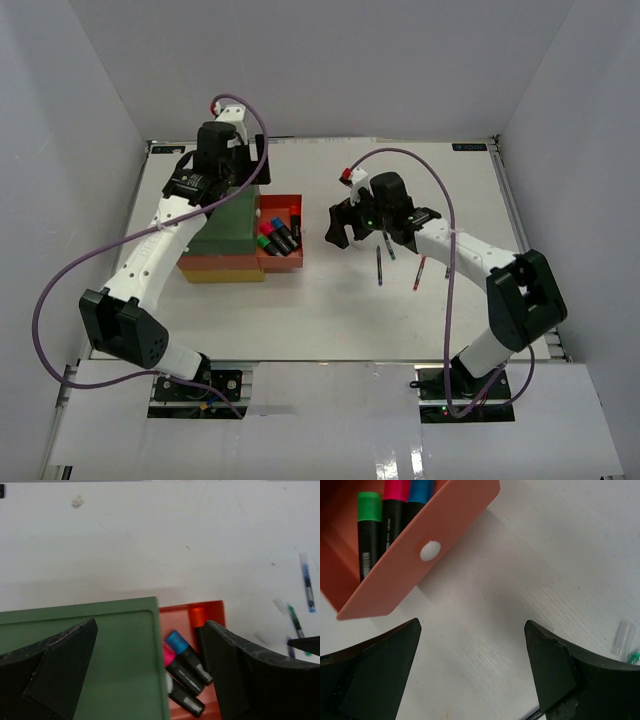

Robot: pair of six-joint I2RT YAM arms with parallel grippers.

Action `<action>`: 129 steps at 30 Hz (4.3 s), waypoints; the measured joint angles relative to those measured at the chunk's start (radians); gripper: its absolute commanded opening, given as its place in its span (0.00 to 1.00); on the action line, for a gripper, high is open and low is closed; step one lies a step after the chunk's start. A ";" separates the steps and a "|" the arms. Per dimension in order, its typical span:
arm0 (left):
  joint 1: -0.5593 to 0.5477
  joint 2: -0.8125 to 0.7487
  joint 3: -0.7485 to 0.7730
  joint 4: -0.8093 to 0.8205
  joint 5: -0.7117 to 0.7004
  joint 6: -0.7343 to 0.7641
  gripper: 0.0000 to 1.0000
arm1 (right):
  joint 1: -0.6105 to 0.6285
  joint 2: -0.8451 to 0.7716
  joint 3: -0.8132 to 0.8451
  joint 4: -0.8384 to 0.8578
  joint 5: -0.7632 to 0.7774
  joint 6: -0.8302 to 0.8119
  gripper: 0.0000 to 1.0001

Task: Sort the stationery into containers
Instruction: Close the drawer in the storage box, then open the drawer in the storage box.

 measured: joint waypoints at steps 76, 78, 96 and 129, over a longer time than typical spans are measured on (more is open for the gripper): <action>0.228 -0.210 -0.491 0.492 0.143 -0.108 0.98 | 0.267 0.482 0.408 0.154 -0.037 0.157 0.90; 0.229 -0.210 -0.494 0.497 0.143 -0.104 0.98 | 0.274 0.481 0.408 0.156 -0.048 0.157 0.90; 0.229 -0.209 -0.495 0.501 0.142 -0.093 0.98 | 0.239 0.296 0.361 0.141 -0.193 -0.199 0.94; 0.229 -0.210 -0.497 0.502 0.143 -0.086 0.98 | 0.224 0.457 0.560 0.127 -0.333 -0.358 0.65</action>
